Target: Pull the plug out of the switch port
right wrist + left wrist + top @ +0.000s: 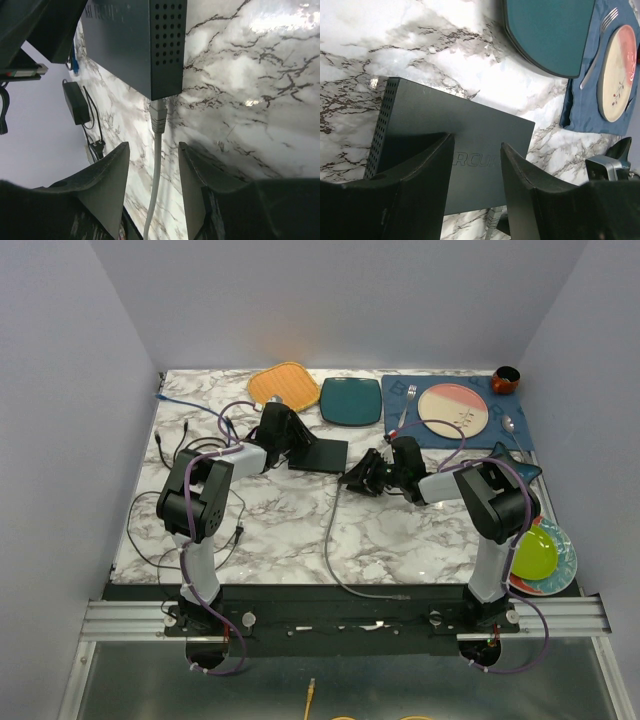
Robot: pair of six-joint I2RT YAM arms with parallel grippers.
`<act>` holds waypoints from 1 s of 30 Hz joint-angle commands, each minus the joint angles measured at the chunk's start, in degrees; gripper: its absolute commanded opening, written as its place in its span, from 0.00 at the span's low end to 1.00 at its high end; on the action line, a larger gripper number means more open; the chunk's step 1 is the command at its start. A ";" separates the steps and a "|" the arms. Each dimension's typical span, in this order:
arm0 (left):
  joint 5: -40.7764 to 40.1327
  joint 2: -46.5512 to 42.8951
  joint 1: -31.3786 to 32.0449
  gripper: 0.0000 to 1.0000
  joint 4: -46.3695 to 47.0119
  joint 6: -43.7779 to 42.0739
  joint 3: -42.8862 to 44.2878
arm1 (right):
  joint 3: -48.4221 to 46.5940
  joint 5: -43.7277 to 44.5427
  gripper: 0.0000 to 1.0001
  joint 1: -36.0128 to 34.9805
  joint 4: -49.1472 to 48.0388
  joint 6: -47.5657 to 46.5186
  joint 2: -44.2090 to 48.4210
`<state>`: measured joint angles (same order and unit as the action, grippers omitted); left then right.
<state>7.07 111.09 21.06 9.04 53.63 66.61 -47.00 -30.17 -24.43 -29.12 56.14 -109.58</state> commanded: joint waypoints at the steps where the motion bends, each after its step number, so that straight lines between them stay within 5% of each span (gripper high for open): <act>1: 0.22 0.97 -0.05 0.55 -3.59 -1.07 -2.44 | -1.60 -0.33 0.52 -0.10 -0.50 0.20 -1.34; 9: -3.28 -5.96 -2.59 0.54 0.63 1.04 -9.83 | 2.17 6.17 0.51 -0.18 6.00 -6.04 7.35; 19: -6.02 3.07 -5.50 0.57 -5.78 -3.26 13.26 | 6.04 8.46 0.48 -0.18 12.33 -9.91 14.13; 30: -4.61 12.13 -1.55 0.56 -5.08 -4.41 15.04 | 8.16 9.69 0.48 -0.18 14.27 -12.10 16.42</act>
<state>2.39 120.86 17.80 4.91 50.76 81.60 -39.75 -22.55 -24.43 -15.94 45.95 -94.67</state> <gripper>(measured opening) 0.566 0.481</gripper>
